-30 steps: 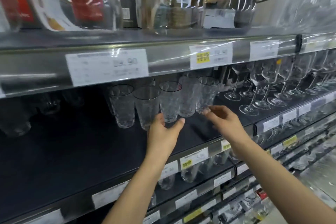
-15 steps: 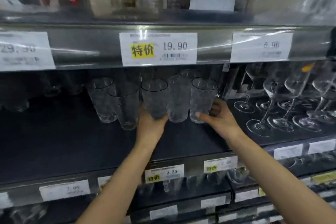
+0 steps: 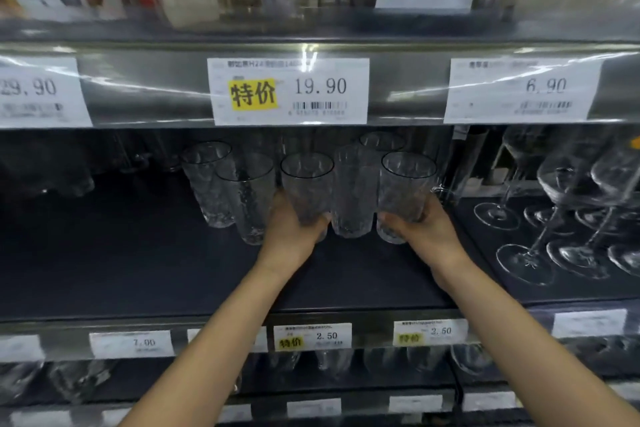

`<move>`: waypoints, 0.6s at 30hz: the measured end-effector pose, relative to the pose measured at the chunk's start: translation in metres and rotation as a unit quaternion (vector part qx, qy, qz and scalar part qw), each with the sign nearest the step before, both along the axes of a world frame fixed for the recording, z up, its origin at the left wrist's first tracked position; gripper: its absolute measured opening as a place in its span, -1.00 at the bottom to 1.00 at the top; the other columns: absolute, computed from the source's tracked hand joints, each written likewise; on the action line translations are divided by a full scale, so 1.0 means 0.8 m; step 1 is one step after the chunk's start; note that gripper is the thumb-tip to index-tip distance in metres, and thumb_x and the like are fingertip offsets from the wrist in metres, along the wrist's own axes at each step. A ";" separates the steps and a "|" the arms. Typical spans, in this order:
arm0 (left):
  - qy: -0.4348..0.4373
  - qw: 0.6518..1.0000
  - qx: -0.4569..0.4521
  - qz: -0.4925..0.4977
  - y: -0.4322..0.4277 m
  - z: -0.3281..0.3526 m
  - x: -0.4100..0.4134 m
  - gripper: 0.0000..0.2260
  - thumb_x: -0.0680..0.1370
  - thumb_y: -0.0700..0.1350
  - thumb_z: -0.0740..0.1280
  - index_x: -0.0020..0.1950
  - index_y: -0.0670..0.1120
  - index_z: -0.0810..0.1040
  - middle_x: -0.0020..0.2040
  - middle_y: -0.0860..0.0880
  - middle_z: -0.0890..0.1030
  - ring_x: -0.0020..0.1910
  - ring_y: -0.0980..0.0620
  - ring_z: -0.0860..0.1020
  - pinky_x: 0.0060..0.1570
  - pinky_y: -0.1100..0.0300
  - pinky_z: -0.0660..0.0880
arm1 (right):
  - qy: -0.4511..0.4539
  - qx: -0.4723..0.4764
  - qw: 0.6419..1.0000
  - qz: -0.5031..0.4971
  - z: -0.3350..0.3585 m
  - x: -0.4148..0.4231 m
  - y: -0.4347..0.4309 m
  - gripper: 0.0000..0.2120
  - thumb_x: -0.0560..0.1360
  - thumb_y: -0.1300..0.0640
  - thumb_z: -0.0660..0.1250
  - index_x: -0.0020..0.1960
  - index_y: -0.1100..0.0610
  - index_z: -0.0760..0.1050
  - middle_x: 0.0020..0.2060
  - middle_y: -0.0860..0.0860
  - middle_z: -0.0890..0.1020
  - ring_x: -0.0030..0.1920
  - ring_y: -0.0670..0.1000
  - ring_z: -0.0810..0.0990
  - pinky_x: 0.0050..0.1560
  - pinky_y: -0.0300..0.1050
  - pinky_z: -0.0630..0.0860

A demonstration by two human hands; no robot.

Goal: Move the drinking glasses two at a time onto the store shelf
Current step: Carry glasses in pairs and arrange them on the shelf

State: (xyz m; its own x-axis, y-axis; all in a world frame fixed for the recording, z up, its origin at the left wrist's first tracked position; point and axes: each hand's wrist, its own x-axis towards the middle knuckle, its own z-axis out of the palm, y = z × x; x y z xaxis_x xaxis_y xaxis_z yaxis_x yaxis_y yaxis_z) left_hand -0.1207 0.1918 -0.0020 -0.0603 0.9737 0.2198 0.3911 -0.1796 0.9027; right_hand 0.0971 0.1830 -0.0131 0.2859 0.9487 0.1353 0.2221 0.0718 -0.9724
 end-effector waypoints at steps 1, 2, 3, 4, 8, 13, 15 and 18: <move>0.004 1.000 0.000 -0.001 -0.005 0.001 -0.001 -0.57 0.48 -0.11 0.49 0.26 -0.08 0.39 0.13 0.02 0.56 0.08 0.13 0.55 0.03 0.38 0.42 | -0.001 0.002 1.000 0.000 0.000 0.000 -0.001 -0.38 0.30 0.03 0.61 0.28 0.01 0.45 0.08 -0.12 0.66 0.08 -0.14 0.64 0.18 -0.07 0.56; 0.005 1.000 0.001 -0.002 -0.008 0.002 -0.002 -0.57 0.47 -0.13 0.50 0.25 -0.09 0.39 0.11 0.03 0.57 0.02 0.18 0.56 -0.06 0.48 0.42 | -0.001 0.003 1.000 -0.003 0.001 -0.001 -0.003 -0.37 0.30 0.04 0.61 0.29 0.01 0.44 0.07 -0.13 0.66 0.09 -0.13 0.64 0.18 -0.08 0.56; 0.008 1.000 0.003 -0.002 -0.011 0.002 -0.004 -0.58 0.47 -0.14 0.50 0.23 -0.11 0.39 0.08 0.03 0.58 -0.05 0.24 0.55 -0.16 0.57 0.40 | 0.002 0.004 1.000 -0.006 0.002 -0.001 -0.006 -0.37 0.30 0.06 0.61 0.30 0.01 0.42 0.07 -0.13 0.65 0.09 -0.12 0.63 0.17 -0.09 0.56; 0.009 1.000 0.004 -0.002 -0.014 0.002 -0.006 -0.58 0.46 -0.14 0.51 0.21 -0.12 0.40 0.05 0.04 0.60 -0.08 0.28 0.54 -0.23 0.59 0.40 | 0.006 0.004 1.000 -0.008 0.004 -0.002 -0.009 -0.36 0.31 0.08 0.61 0.30 0.00 0.41 0.07 -0.13 0.65 0.09 -0.12 0.63 0.17 -0.09 0.55; 0.012 1.000 0.007 -0.001 -0.034 0.007 -0.009 -0.56 0.42 -0.14 0.53 0.18 -0.07 0.38 -0.01 0.12 0.58 -0.09 0.31 0.55 -0.30 0.59 0.39 | -0.001 -0.002 1.000 -0.001 0.010 -0.009 -0.031 -0.39 0.33 0.14 0.61 0.28 -0.02 0.41 0.03 -0.15 0.65 0.03 -0.19 0.61 0.14 -0.14 0.55; 0.023 0.999 0.024 0.006 -0.065 0.010 -0.014 -0.49 0.34 -0.02 0.57 0.16 0.03 0.38 -0.03 0.21 0.57 -0.06 0.30 0.56 -0.16 0.50 0.44 | -0.025 0.007 1.000 0.011 0.013 -0.022 -0.068 -0.44 0.31 0.15 0.61 0.22 0.00 0.45 -0.03 -0.14 0.67 -0.02 -0.19 0.64 0.06 -0.17 0.55; 0.029 0.999 0.028 0.009 -0.079 0.011 -0.021 -0.47 0.32 0.05 0.57 0.18 0.05 0.41 0.01 0.17 0.60 -0.01 0.21 0.58 -0.06 0.33 0.49 | -0.033 0.010 0.999 0.025 0.015 -0.031 -0.081 -0.45 0.31 0.15 0.61 0.20 -0.01 0.45 -0.04 -0.14 0.68 -0.05 -0.22 0.65 0.02 -0.19 0.56; 0.013 0.999 0.040 0.022 -0.102 0.018 -0.040 -0.51 0.31 0.07 0.57 0.12 0.10 0.41 -0.04 0.19 0.62 -0.05 0.26 0.60 -0.08 0.35 0.51 | -0.040 0.028 0.998 0.047 0.022 -0.056 -0.099 -0.49 0.32 0.19 0.61 0.15 -0.05 0.46 -0.08 -0.16 0.68 -0.09 -0.29 0.64 -0.06 -0.30 0.52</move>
State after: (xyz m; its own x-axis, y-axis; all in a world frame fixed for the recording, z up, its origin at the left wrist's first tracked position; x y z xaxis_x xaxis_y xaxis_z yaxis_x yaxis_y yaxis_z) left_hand -0.1528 0.1104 0.0126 -0.0953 0.9495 0.2988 0.4239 -0.2329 0.8753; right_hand 0.0525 0.1039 0.0043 0.1826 0.9612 0.2069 0.2877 0.1490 -0.9461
